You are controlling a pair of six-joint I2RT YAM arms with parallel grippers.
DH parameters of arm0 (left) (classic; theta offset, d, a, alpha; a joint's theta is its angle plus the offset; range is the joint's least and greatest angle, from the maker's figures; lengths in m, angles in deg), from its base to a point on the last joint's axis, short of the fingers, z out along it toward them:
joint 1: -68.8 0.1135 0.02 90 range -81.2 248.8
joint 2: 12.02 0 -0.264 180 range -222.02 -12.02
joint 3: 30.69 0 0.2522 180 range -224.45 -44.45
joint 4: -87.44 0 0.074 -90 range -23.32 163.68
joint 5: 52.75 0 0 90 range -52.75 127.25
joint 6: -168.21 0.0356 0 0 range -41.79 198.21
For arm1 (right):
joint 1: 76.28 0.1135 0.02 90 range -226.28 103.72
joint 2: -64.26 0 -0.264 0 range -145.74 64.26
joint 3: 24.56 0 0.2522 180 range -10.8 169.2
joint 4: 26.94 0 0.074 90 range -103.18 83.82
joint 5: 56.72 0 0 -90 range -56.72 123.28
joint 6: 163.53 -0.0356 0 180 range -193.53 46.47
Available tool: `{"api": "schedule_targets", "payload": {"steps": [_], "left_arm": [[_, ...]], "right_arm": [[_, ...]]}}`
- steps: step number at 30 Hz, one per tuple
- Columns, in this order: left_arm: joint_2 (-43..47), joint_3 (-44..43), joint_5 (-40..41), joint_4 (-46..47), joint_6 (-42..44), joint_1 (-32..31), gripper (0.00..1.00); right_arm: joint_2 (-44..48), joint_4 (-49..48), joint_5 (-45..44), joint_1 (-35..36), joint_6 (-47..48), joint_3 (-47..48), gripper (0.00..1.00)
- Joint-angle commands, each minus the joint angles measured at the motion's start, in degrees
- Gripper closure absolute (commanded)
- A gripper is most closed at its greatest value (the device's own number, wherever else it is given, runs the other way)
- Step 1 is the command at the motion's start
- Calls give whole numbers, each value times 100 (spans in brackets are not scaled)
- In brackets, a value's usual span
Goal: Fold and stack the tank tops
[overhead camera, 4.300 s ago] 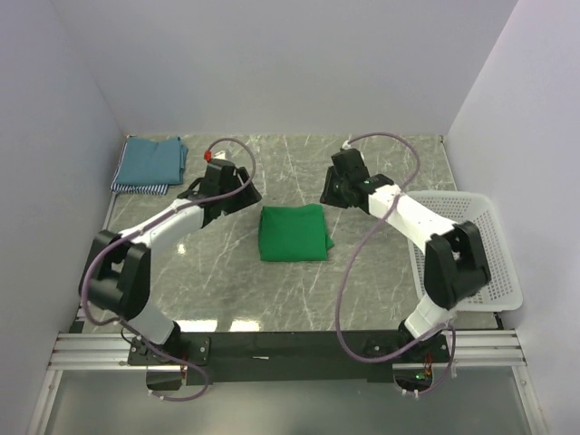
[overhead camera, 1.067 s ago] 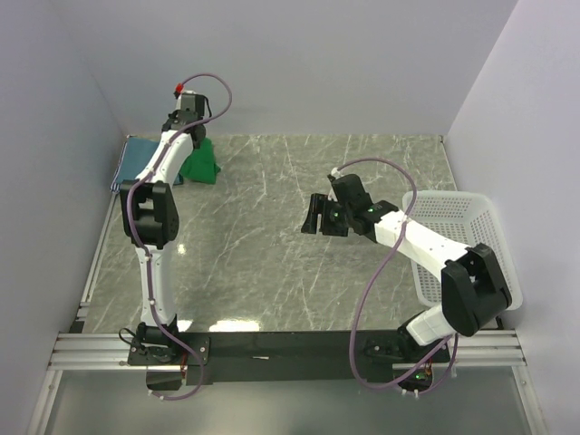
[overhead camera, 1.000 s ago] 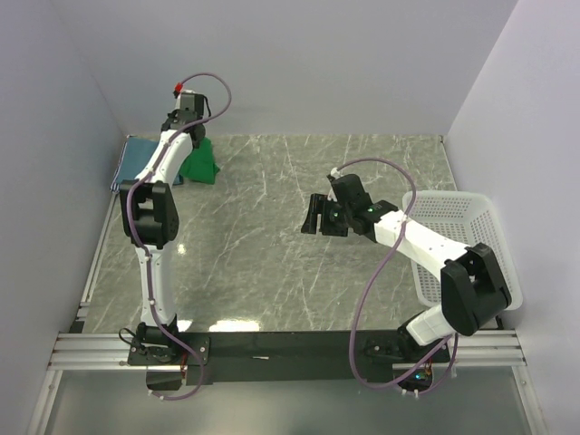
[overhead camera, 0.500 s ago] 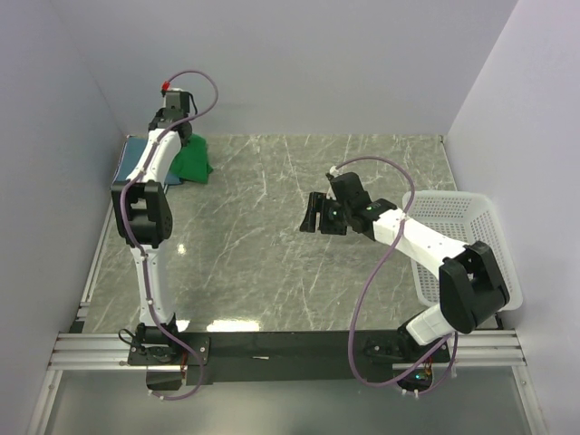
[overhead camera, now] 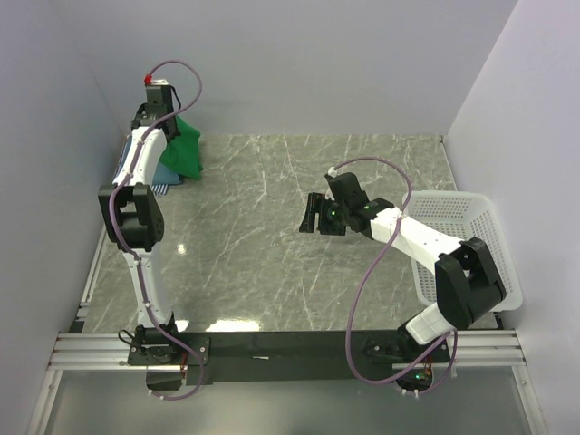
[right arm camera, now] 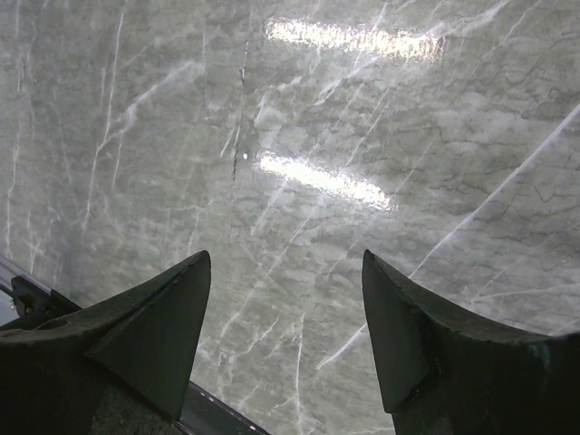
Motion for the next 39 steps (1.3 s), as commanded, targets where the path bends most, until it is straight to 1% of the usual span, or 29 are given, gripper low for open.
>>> {"api": "schedule_targets", "payload": {"steps": [1,9,15,16,17,18,19,21,23,26,27,29,34,36,37,39], "left_arm": [[481,-30,-164,430,-97,11,100],[570,128,-77,466,-124,125,100],[421,278,-76,343,-369,450,99],[238,217,-155,247,-405,537,97],[123,-1,-68,80,-570,590,89],[8,-90,46,-156,-685,617,75],[-141,-161,369,-254,-808,704,69],[-186,-188,591,-352,-1300,827,56],[-29,65,461,-212,-1686,1047,52],[235,330,556,-54,-2065,1162,24],[288,365,539,-44,-2127,1162,21],[525,619,460,130,-2285,1171,20],[1113,1059,-242,307,-2706,1136,19],[1342,1428,-375,430,-2856,1092,19],[1613,1595,-549,509,-2953,1022,19],[1895,2131,-630,632,-3059,899,19]], "right_arm": [[-45,-167,-23,42,33,260,26],[-80,-185,-23,68,24,252,26],[-133,-211,-14,94,33,243,26],[-159,-220,-14,86,42,234,26],[-185,-220,-6,94,42,243,26],[-194,-211,3,112,51,243,26],[-203,-211,-6,112,51,243,26],[-203,-220,-32,147,59,234,26],[-194,-237,-32,156,51,208,25],[-194,-264,-32,156,42,172,26],[-177,-273,-32,173,42,155,25],[-124,-316,-50,174,16,85,25],[52,-334,-181,174,-11,-29,25],[122,-317,-260,165,-20,-47,25],[166,-317,-287,165,-20,-65,26],[289,-299,-374,165,-28,-100,25]]}}
